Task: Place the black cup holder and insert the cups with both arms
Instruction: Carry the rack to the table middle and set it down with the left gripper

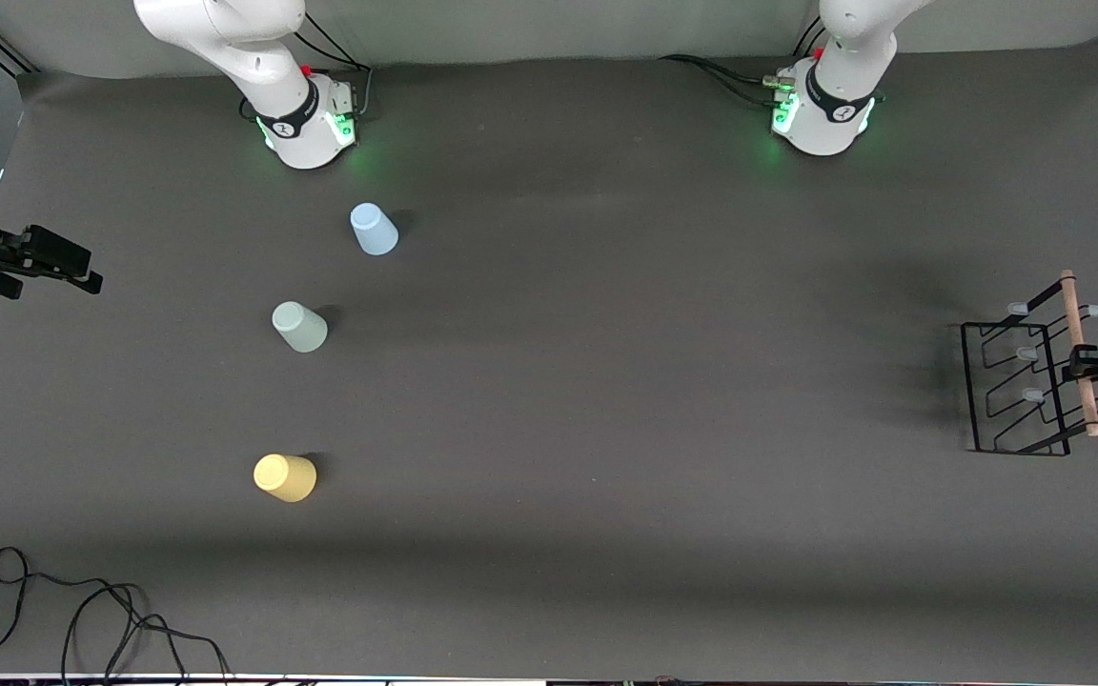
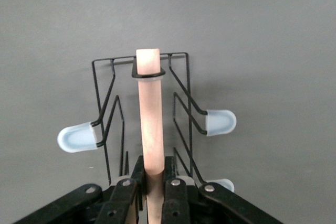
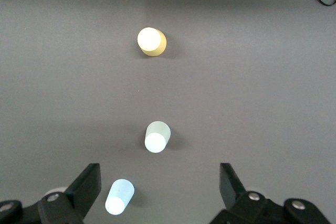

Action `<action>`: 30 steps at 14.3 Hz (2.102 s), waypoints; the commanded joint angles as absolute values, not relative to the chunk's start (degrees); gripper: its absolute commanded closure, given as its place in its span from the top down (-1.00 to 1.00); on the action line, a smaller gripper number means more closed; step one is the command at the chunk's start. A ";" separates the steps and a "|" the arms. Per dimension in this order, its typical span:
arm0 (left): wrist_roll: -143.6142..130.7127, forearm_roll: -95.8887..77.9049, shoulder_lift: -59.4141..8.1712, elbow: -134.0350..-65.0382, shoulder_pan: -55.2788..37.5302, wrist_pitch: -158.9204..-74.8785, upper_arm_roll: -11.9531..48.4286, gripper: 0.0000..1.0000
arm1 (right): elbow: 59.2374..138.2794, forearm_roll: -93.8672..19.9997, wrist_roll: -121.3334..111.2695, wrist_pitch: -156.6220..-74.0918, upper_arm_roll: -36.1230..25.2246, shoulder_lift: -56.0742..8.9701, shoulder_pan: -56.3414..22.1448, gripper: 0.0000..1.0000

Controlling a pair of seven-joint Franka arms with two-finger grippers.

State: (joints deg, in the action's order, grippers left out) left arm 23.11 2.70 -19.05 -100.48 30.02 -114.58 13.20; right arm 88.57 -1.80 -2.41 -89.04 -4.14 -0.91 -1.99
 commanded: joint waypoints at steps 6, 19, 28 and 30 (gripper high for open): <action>-2.60 1.06 -13.01 -97.65 9.96 -107.31 12.74 -1.00 | 89.03 -0.53 -2.38 -89.03 -4.22 -0.61 -2.37 1.00; -47.61 1.05 -32.32 -76.23 -27.05 -108.54 12.74 -1.00 | 88.94 0.09 -2.81 -89.03 -4.04 -1.49 -2.46 1.00; -52.65 1.93 -41.92 -70.93 -39.19 -119.52 12.66 -1.00 | 89.21 0.09 -2.55 -89.65 -4.04 -1.49 -2.46 1.00; -52.21 4.90 -42.62 -71.10 -39.64 -121.54 12.57 0.90 | 89.21 0.09 -2.99 -89.65 -4.04 -1.49 -2.46 1.00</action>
State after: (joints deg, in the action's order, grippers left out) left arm -52.22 2.27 -41.54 -73.42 -38.35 -120.90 13.64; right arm 89.17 -1.21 -2.41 -89.12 -4.06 -1.65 -2.12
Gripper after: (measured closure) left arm 0.789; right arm 0.000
